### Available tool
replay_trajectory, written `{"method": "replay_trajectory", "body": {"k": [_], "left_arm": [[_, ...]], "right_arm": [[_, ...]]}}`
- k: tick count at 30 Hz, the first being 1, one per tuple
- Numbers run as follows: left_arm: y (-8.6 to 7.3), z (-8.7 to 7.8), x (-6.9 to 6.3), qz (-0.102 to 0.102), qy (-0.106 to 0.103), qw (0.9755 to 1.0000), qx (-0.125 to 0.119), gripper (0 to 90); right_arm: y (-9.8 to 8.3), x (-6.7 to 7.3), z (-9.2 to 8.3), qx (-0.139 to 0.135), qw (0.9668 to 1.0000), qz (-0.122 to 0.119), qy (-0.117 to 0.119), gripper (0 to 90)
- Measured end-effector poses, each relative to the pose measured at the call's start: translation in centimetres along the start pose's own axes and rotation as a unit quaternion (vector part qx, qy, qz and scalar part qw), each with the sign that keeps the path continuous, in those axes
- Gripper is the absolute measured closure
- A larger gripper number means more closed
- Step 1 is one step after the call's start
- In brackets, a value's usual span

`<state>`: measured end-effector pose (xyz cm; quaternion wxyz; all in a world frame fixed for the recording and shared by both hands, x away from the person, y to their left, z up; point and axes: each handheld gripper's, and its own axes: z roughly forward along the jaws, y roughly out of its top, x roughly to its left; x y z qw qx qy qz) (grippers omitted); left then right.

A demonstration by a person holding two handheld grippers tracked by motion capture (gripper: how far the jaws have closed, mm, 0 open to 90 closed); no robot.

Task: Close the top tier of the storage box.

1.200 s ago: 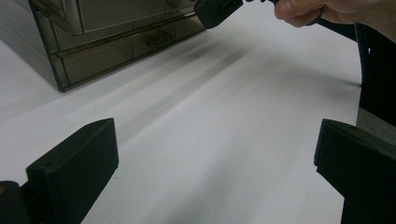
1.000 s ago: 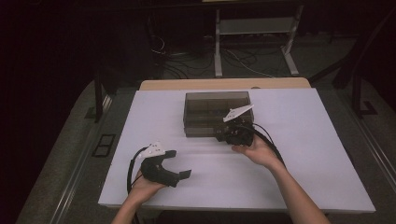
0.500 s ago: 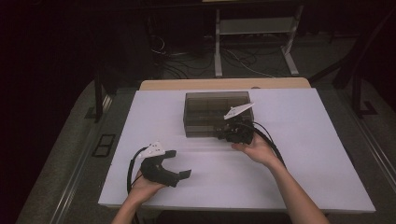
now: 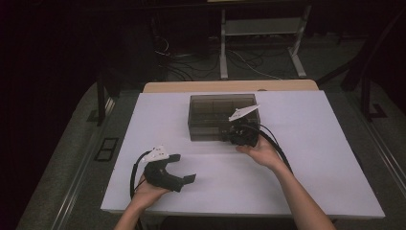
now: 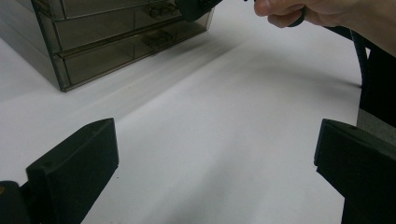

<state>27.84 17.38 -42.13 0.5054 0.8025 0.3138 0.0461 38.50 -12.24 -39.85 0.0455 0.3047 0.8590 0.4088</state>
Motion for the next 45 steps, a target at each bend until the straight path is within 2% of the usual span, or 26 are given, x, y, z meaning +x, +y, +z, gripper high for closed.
{"method": "replay_trajectory", "body": {"k": [16,26,31,35,45], "left_arm": [[0.0,0.0,0.0,0.0,0.0,1.0,0.0,0.0],[0.0,0.0,0.0,0.001,0.0,1.0,0.001,0.0],[0.0,0.0,0.0,0.0,0.0,1.0,0.0,0.0],[0.0,0.0,0.0,-0.001,0.0,1.0,-0.001,0.0],[0.0,0.0,-0.1,-0.001,0.0,1.0,-0.003,0.0]], "right_arm": [[0.0,-0.5,0.5,-0.013,0.9998,0.011,-0.011,88.7],[0.0,-0.9,0.6,-0.03,0.9986,0.031,-0.029,88.7],[0.0,-0.9,0.6,-0.03,0.9986,0.034,-0.026,88.4],[0.1,-0.7,0.0,-0.033,0.999,0.025,-0.014,84.2],[0.1,-0.2,-2.3,-0.03,0.9995,0.005,-0.004,71.1]]}}
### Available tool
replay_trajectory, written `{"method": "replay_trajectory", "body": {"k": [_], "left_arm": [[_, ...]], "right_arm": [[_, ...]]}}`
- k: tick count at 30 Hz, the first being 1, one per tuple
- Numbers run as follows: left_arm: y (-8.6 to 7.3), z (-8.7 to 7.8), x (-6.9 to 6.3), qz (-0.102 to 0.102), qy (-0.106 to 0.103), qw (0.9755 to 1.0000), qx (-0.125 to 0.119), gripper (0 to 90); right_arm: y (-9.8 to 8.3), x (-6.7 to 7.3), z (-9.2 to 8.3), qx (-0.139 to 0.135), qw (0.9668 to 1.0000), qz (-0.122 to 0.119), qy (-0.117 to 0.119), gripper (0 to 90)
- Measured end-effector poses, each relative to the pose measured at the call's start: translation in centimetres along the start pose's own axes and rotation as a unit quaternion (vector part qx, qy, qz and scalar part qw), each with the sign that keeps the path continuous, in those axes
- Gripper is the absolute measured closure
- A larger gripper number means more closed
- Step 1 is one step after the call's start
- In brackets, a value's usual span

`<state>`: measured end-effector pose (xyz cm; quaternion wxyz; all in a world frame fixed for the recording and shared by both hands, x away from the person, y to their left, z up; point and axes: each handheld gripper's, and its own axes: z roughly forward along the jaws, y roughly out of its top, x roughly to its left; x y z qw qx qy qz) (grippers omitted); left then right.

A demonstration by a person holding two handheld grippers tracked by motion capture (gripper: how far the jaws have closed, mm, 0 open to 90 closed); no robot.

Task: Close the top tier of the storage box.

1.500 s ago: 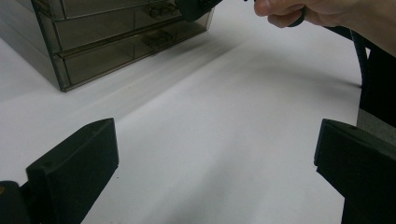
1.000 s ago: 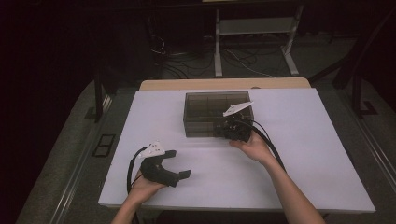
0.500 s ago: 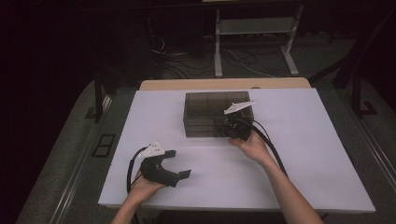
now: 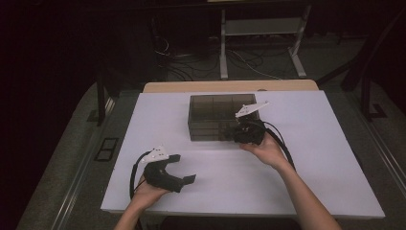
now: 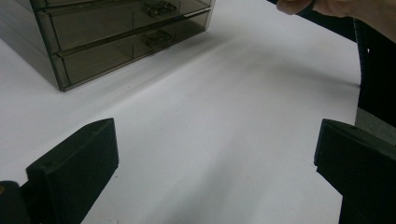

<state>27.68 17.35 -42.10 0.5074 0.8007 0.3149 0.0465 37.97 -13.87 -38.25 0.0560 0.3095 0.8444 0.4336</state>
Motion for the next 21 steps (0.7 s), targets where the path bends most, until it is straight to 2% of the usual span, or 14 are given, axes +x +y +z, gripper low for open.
{"method": "replay_trajectory", "body": {"k": [2,5,9,19,20,21], "left_arm": [[0.0,0.0,0.0,0.0,-0.001,1.0,0.002,0.0],[0.0,0.0,0.0,0.002,-0.002,1.0,0.005,0.0],[0.0,0.1,-0.1,0.001,-0.004,1.0,0.003,0.0],[0.1,0.1,-0.4,0.001,-0.009,1.0,-0.001,0.0],[0.1,0.1,-0.4,0.002,-0.009,1.0,-0.001,0.0],[0.1,0.0,-0.4,0.002,-0.009,1.0,-0.001,0.0]], "right_arm": [[0.0,0.0,-0.5,-0.001,1.0,0.0,0.004,67.7],[-0.1,0.2,-1.1,-0.004,1.0,-0.003,-0.001,64.5],[-0.2,0.4,-2.1,-0.008,0.9999,-0.007,-0.012,55.7],[-1.4,0.6,-3.9,-0.018,0.9993,-0.002,-0.032,17.0],[-1.6,0.7,-4.1,-0.018,0.9994,-0.004,-0.031,16.2],[-1.8,0.7,-4.2,-0.018,0.9993,-0.007,-0.032,8.9]]}}
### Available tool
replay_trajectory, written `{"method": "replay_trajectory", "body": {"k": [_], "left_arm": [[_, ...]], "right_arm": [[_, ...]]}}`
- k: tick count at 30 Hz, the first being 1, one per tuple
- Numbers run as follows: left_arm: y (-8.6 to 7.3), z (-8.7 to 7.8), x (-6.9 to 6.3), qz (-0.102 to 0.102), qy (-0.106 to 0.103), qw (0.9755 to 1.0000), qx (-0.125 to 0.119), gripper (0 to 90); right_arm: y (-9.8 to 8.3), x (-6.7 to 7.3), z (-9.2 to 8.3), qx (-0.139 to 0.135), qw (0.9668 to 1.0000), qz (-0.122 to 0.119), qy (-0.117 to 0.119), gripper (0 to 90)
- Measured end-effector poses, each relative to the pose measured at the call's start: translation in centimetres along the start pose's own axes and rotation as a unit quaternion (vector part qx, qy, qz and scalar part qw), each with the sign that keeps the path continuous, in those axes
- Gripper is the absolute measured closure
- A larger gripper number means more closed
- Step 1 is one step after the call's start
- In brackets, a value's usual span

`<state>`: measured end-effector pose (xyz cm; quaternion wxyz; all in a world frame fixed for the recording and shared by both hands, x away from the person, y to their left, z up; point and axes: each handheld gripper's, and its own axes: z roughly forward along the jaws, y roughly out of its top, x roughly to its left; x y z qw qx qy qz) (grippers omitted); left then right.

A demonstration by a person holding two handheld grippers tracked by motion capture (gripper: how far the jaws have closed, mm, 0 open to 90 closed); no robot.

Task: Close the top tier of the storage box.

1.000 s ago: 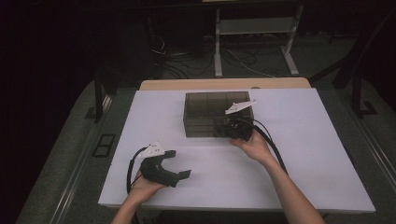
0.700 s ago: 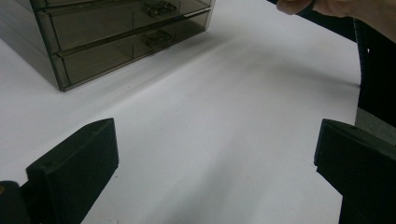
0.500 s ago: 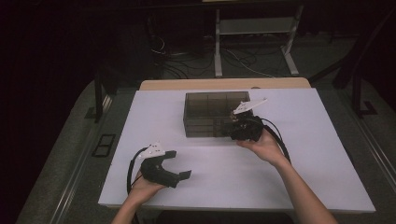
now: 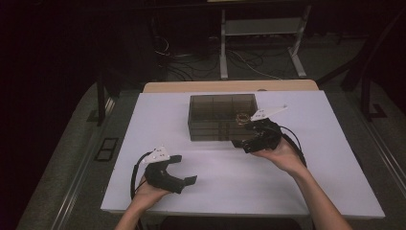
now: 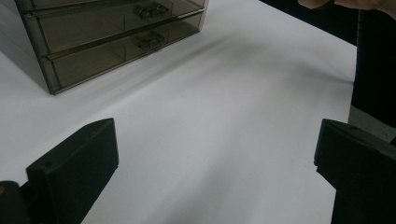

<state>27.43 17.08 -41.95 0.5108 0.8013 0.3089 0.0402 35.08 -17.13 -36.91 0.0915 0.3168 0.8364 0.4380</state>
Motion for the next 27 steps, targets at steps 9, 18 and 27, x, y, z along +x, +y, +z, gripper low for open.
{"method": "replay_trajectory", "body": {"k": [9,18,27], "left_arm": [[0.0,0.0,-0.1,0.0,-0.001,1.0,-0.002,0.0],[0.0,0.1,-0.1,-0.002,-0.002,1.0,0.0,0.0],[0.0,0.1,-0.1,-0.002,-0.002,1.0,0.0,0.0]], "right_arm": [[-1.8,-0.1,-1.7,0.001,0.9997,0.022,-0.005,0.0],[-3.7,-0.7,-3.4,-0.004,0.9991,0.041,-0.012,0.0],[-5.8,-1.1,-4.2,0.002,0.9982,0.056,-0.02,0.0]]}}
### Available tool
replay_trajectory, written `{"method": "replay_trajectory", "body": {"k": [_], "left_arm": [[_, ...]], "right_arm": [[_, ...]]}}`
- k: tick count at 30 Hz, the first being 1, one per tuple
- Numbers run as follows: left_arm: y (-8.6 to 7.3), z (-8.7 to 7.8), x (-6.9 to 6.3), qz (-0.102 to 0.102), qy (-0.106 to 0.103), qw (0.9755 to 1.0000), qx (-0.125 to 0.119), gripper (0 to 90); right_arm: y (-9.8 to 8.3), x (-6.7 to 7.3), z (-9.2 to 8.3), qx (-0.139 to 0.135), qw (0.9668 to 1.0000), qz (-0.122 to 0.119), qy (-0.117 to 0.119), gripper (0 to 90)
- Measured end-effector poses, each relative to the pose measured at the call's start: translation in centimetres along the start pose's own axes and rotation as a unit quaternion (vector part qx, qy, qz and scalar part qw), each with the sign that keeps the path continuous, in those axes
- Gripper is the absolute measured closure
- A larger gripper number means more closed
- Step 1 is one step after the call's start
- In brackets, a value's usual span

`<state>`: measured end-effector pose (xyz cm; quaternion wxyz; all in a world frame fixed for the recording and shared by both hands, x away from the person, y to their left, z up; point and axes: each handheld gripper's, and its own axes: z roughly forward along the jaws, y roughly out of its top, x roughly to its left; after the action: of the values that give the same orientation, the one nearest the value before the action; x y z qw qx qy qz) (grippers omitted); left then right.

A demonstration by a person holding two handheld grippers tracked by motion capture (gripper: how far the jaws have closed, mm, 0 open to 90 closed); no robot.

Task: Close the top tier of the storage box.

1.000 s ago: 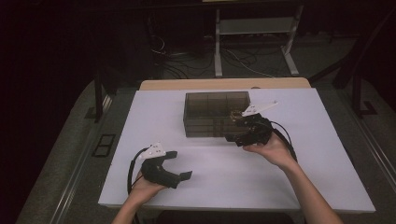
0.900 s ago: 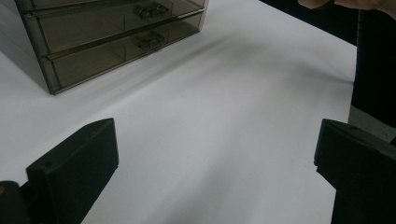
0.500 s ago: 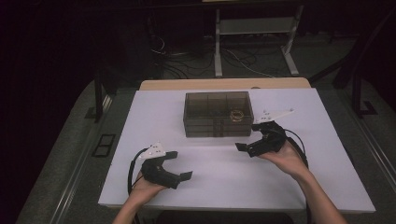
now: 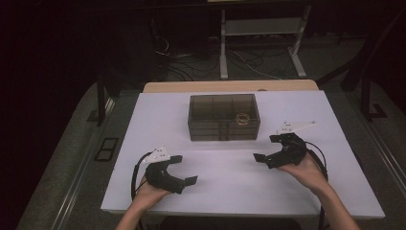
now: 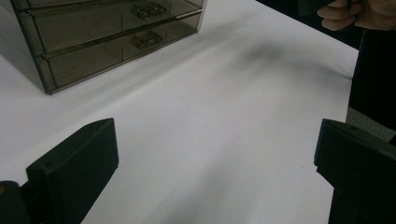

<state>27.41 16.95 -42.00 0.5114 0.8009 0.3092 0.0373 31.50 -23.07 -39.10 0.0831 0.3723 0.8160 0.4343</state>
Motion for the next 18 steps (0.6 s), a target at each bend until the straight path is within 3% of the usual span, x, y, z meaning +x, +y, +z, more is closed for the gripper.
{"method": "replay_trajectory", "body": {"k": [18], "left_arm": [[0.0,-0.1,0.1,-0.001,0.0,1.0,0.002,0.0]], "right_arm": [[-3.6,0.1,-1.7,-0.016,0.9996,0.008,-0.024,0.0]]}}
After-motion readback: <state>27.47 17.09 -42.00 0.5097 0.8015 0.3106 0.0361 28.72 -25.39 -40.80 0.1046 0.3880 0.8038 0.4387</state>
